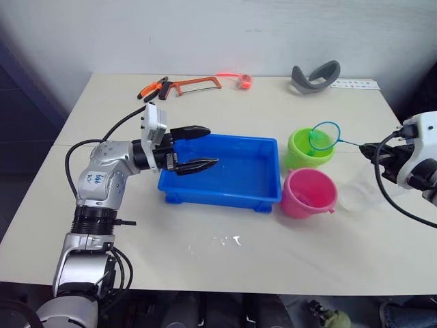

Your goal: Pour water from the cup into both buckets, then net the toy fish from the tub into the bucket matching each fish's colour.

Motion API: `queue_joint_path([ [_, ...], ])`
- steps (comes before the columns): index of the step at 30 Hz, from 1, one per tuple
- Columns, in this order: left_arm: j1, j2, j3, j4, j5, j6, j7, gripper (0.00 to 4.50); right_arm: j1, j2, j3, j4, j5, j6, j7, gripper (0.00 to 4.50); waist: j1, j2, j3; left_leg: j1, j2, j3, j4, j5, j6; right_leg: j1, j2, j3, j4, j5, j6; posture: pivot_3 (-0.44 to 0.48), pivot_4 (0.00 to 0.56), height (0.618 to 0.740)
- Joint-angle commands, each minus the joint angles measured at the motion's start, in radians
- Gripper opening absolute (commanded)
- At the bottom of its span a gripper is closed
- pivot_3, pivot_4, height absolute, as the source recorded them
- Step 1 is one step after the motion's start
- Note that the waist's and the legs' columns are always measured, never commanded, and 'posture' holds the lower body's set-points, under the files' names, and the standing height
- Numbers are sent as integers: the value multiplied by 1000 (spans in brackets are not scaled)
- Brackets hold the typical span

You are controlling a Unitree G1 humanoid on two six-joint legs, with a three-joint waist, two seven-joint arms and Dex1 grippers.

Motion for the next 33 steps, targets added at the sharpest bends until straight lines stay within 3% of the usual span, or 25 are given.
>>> queue_joint_path([
  [1, -18, 10, 11, -19, -6, -18, -8, 4473, 22, -28, 15, -57, -107, -71, 65, 0, 0, 0, 0, 0, 0, 0, 0, 0, 0, 0, 1, 0, 0, 0, 0, 0, 150, 740],
  [10, 14, 24, 21, -39, -21, -32, -30, 4473, 114, -60, 92, -167, -458, -347, 130, 0, 0, 0, 0, 0, 1, 0, 0, 0, -1, 0, 3, 1, -1, 0, 0, 0, 150, 740],
  [16, -6, 20, 30, -17, -30, -61, -64, 4473, 143, -84, 115, -121, -653, -563, 182, 0, 0, 0, 0, 1, 1, 0, 1, 0, -1, 1, 3, 1, 0, 0, 0, 0, 150, 740],
  [21, 3, 38, 55, -37, -70, -71, -115, 4473, 79, 22, 3, -138, -482, -440, 219, 0, -1, 0, 0, 1, 2, 0, 1, 0, -1, 1, 4, 1, 0, 0, 0, 0, 150, 740],
  [27, 43, 132, 139, -95, -156, 0, -158, 4473, -55, 132, -136, -224, 109, -65, 289, 0, -11, 0, 0, 1, 3, -1, 2, 0, -1, 1, 4, 1, 0, 0, 0, 0, 150, 740],
  [29, 75, 174, 191, -130, -191, 36, -139, 4473, -69, 132, -106, -245, 230, 23, 324, 0, -13, 0, 0, 1, 4, -2, 2, 0, -2, 1, 4, 2, 0, 0, 0, 0, 150, 740],
  [33, 175, 228, 286, -201, -236, 47, -119, 4473, -73, 154, 21, -286, 303, 108, 360, 0, -17, 0, 0, 1, 3, -5, 1, -1, -2, 3, -3, 5, -2, 0, -1, 0, 150, 740],
])
